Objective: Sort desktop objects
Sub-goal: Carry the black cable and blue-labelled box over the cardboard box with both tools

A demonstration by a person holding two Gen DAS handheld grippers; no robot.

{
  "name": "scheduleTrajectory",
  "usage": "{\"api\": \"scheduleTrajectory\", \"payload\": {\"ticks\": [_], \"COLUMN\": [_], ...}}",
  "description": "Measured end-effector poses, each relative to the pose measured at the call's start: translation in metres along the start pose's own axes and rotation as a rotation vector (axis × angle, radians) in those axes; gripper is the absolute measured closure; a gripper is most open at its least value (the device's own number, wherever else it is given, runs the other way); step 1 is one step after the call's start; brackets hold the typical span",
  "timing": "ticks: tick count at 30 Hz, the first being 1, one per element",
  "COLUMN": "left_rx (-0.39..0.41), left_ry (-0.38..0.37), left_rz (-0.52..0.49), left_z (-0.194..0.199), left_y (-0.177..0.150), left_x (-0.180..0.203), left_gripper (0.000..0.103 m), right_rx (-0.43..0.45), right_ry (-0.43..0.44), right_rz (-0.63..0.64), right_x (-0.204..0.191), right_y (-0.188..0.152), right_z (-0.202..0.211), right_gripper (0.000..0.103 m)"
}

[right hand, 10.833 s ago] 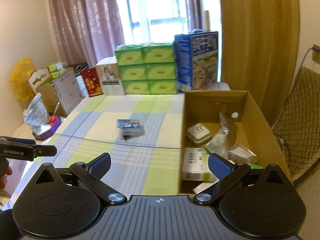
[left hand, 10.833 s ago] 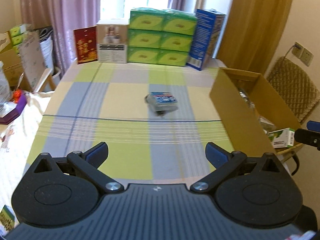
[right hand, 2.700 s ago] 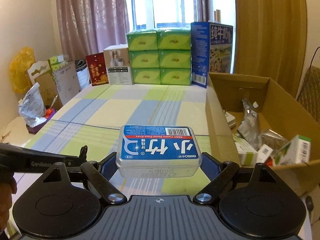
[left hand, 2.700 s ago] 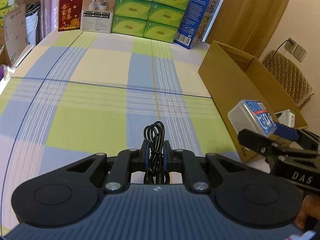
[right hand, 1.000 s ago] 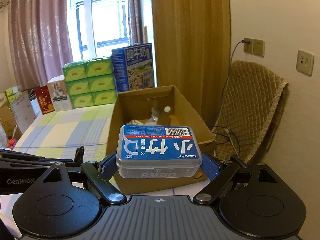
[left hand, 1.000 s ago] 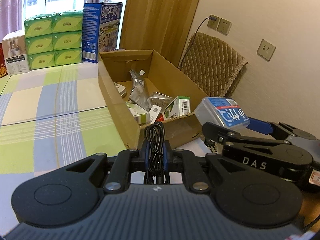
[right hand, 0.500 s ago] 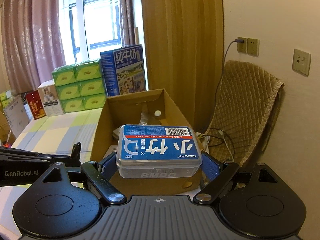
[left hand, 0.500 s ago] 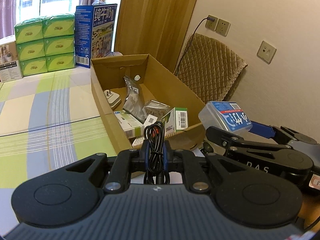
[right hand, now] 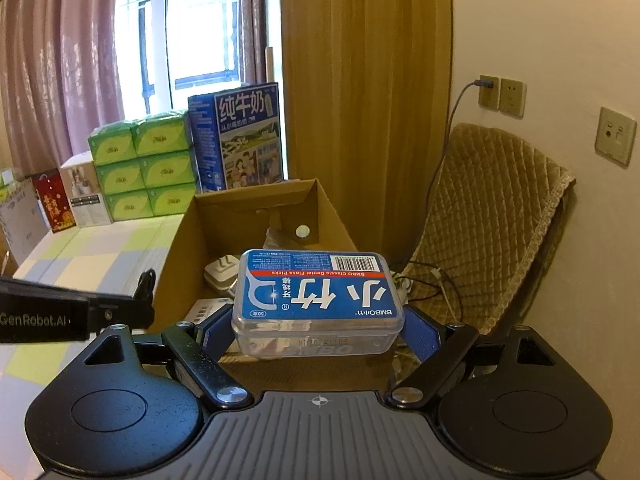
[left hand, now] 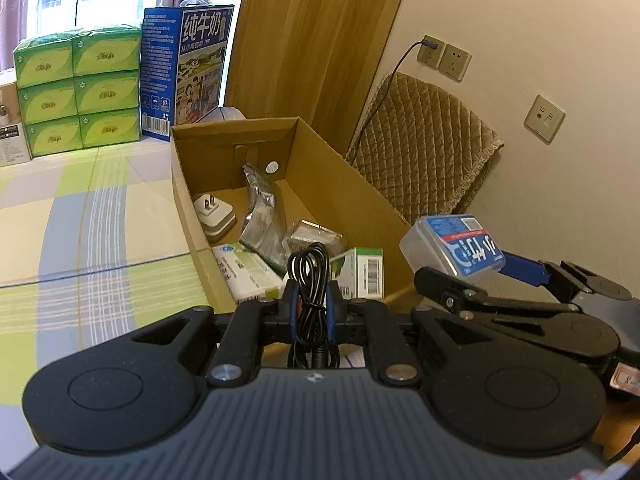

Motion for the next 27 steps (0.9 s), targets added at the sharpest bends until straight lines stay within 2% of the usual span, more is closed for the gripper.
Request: {"api": "scheduleTrajectory", "payload": {"ticks": [12, 27], "left_rx": [-0.025, -0.055], "left_ry": [0.025, 0.028], "left_rz": [-0.032, -0.036], "left_z": [-0.042, -0.065], "left_y": [0.026, 0.04], "left_x": [-0.007, -0.013], "left_gripper": [0.093, 0.093], "right_rx": [-0.044, -0.062], "right_ry": [-0.006, 0.005], "right_rz": [0.082, 0.104], "right_x": [0.004, 0.009], "right_y": [0.014, 0.027], "right_z": [-0.042, -0.066], "right_gripper": [0.019, 0.019]}}
Point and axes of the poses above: each gripper's, at about its wrist camera, not at the fingertips, and z roughly against the way its jaws point, x to its right, y to its top, the point moved 3 cm from there along -z, roughly the way its jaws point, and after that the axes turned 3 degrees about y, right-handed, at the moved point
